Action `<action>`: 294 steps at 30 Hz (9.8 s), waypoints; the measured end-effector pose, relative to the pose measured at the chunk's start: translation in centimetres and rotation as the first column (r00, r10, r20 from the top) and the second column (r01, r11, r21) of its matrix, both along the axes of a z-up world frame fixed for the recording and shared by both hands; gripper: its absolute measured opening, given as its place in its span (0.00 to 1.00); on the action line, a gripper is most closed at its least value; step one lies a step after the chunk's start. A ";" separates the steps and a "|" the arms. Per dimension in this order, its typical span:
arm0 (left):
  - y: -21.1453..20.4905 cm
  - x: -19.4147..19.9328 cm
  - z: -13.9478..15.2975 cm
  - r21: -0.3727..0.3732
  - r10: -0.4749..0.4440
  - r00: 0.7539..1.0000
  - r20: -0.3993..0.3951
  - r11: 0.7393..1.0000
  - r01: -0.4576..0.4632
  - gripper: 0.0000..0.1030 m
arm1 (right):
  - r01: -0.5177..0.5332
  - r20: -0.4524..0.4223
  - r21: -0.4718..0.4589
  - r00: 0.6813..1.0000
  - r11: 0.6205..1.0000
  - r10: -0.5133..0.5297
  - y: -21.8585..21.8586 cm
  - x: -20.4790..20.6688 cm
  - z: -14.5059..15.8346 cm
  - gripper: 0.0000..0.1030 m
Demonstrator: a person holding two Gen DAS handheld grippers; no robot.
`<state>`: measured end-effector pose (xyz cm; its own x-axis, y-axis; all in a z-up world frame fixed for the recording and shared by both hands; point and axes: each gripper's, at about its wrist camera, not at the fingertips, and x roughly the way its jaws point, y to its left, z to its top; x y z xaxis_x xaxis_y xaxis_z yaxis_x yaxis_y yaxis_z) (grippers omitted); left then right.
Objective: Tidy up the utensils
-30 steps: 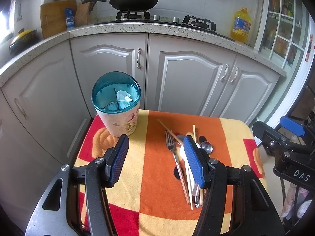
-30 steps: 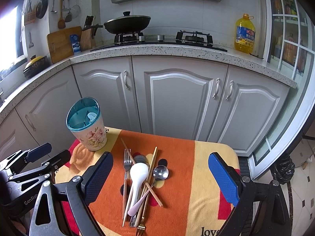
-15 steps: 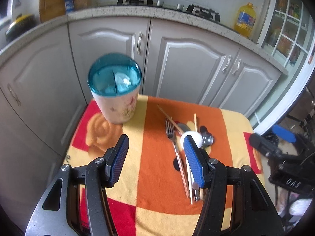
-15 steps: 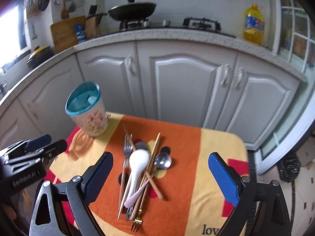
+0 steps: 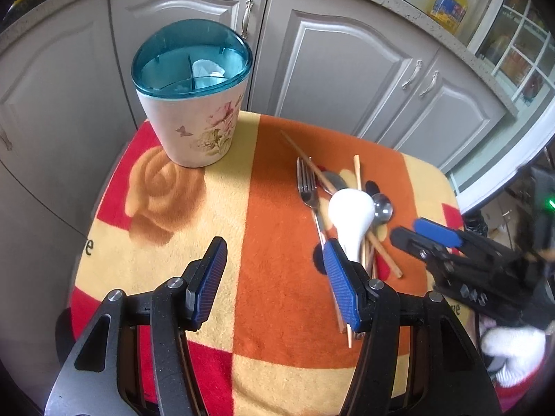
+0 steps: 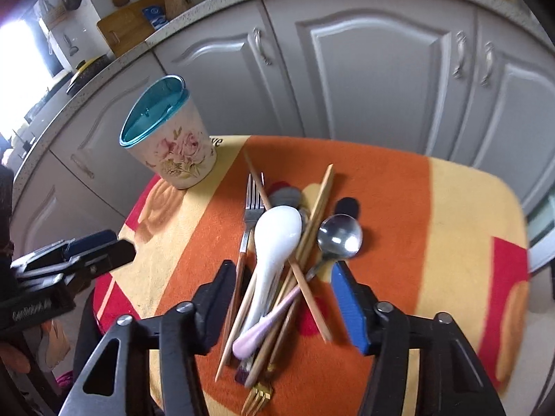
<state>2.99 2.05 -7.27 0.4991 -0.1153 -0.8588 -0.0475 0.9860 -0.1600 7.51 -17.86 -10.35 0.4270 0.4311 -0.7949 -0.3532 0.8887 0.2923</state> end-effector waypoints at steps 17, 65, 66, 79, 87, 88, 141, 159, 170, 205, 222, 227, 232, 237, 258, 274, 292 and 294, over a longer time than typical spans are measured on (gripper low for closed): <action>0.1 4.2 -3.3 -0.008 -0.002 0.997 -0.071 1.000 0.002 0.56 | -0.139 -0.127 0.207 0.978 0.968 0.168 0.7 6.4 -3.6 0.09; -0.4 8.6 -5.4 -0.112 -0.211 0.977 -0.023 0.972 0.207 0.00 | -0.063 -0.068 0.287 0.994 0.956 0.086 -3.5 2.7 -1.4 0.05; -0.2 8.4 -5.4 -0.120 -0.209 0.978 -0.024 0.971 0.205 0.00 | -0.059 -0.074 0.274 0.994 0.960 0.082 -3.6 2.8 -1.6 0.07; -2.7 11.5 -7.2 -0.096 -0.230 0.969 -0.091 0.970 0.221 0.36 | -0.073 -0.171 0.279 0.977 0.958 0.125 -2.9 4.3 -5.0 0.25; -3.4 12.9 -8.4 -0.047 -0.238 0.961 -0.140 0.971 0.234 0.10 | -0.131 -0.175 0.339 0.964 0.932 0.199 -1.6 5.1 -5.8 0.17; -3.3 12.9 -8.4 -0.042 -0.240 0.961 -0.141 0.971 0.236 0.05 | -0.136 -0.163 0.344 0.966 0.929 0.202 -1.5 5.0 -5.5 0.14; 4.6 3.9 -0.6 -0.224 -0.088 0.996 0.016 0.970 0.090 0.01 | -0.079 -0.037 0.074 0.996 0.994 0.082 -5.2 5.8 -3.6 0.02; 6.1 1.3 1.3 -0.273 -0.056 0.997 0.060 0.960 0.071 0.01 | -0.074 0.094 0.031 0.993 0.997 0.071 -5.3 0.7 2.6 0.02; 7.5 2.3 -5.7 -0.279 0.067 0.988 -0.138 0.955 -0.104 0.43 | -0.034 -0.007 0.068 0.999 0.997 0.034 -7.4 0.7 -1.5 0.02; 7.8 0.6 -0.6 -0.248 -0.037 0.999 -0.018 0.968 0.032 0.01 | -0.097 0.065 0.111 0.994 0.989 0.090 -6.0 -0.2 2.7 0.02; 14.4 5.1 14.6 -0.235 0.138 0.939 0.314 0.970 -0.064 0.01 | -0.140 0.340 0.098 0.935 0.985 0.099 2.3 4.8 15.5 0.02; 16.5 8.4 16.4 -0.155 0.208 0.899 0.385 0.975 -0.159 0.01 | -0.141 0.418 0.061 0.902 0.988 0.103 7.6 8.7 18.2 0.02; 17.0 11.0 15.7 -0.039 0.221 0.874 0.433 0.973 -0.227 0.01 | -0.123 0.470 -0.044 0.873 0.991 0.129 12.6 12.2 17.7 0.02; 16.2 12.4 13.2 0.059 0.202 0.870 0.450 0.965 -0.254 0.01 | -0.126 0.479 -0.144 0.859 0.982 0.180 16.6 14.0 14.9 0.02; 15.1 11.9 7.3 0.011 0.206 0.925 0.320 0.975 -0.221 0.42 | -0.302 0.302 -0.054 0.904 0.952 0.303 17.0 12.9 9.7 0.17; 12.9 6.1 9.4 -0.020 0.164 0.933 0.321 0.986 -0.167 0.43 | -0.221 0.304 -0.011 0.928 0.975 0.214 11.1 6.2 11.4 0.27; 6.5 0.8 7.1 -0.111 0.010 0.971 0.239 0.994 0.017 0.48 | -0.071 0.135 -0.050 0.988 0.996 0.077 0.6 0.0 4.8 0.32; 5.8 0.8 5.9 -0.143 -0.017 0.979 0.206 0.989 0.047 0.48 | -0.057 0.084 -0.048 0.995 0.997 0.061 -0.3 -0.1 3.0 0.32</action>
